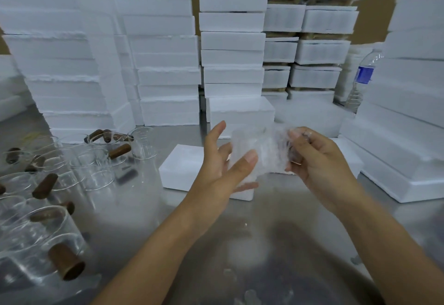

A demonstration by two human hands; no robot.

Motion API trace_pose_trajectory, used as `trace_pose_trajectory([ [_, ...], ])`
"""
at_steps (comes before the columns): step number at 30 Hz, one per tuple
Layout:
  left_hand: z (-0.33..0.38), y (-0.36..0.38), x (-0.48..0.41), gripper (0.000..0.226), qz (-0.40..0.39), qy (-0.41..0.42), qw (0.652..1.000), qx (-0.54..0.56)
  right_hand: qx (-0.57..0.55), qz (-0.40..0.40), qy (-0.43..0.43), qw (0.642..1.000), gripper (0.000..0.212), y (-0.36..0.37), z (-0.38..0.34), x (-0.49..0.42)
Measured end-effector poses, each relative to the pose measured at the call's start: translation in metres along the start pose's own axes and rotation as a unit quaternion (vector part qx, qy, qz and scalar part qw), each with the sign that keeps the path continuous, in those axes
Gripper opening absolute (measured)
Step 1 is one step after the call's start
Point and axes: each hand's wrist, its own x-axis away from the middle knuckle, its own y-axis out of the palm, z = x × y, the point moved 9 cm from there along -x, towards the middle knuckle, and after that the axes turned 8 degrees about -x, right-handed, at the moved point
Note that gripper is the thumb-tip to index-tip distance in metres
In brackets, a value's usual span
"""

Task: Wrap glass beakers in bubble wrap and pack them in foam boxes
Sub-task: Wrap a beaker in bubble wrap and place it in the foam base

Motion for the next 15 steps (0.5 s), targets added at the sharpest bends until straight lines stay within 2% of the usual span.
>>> trace_pose_trajectory([
  [4,0.0,0.013,-0.003,0.04,0.031,0.024,0.991,-0.13,-0.106,0.16,-0.023,0.981,0.021,-0.045,-0.007,-0.005],
  [6,0.0,0.03,-0.004,0.034,0.003,0.043,0.971,-0.233,-0.148,0.203,-0.05,0.967,0.019,-0.059,-0.013,-0.005],
  [10,-0.011,0.072,-0.018,0.056,-0.078,0.091,0.87,-0.478,-0.161,0.267,-0.072,0.947,0.019,-0.077,-0.014,-0.003],
  [15,-0.04,0.106,-0.043,0.07,-0.152,0.065,0.785,-0.597,-0.121,0.299,-0.088,0.942,0.019,-0.087,-0.013,-0.001],
])
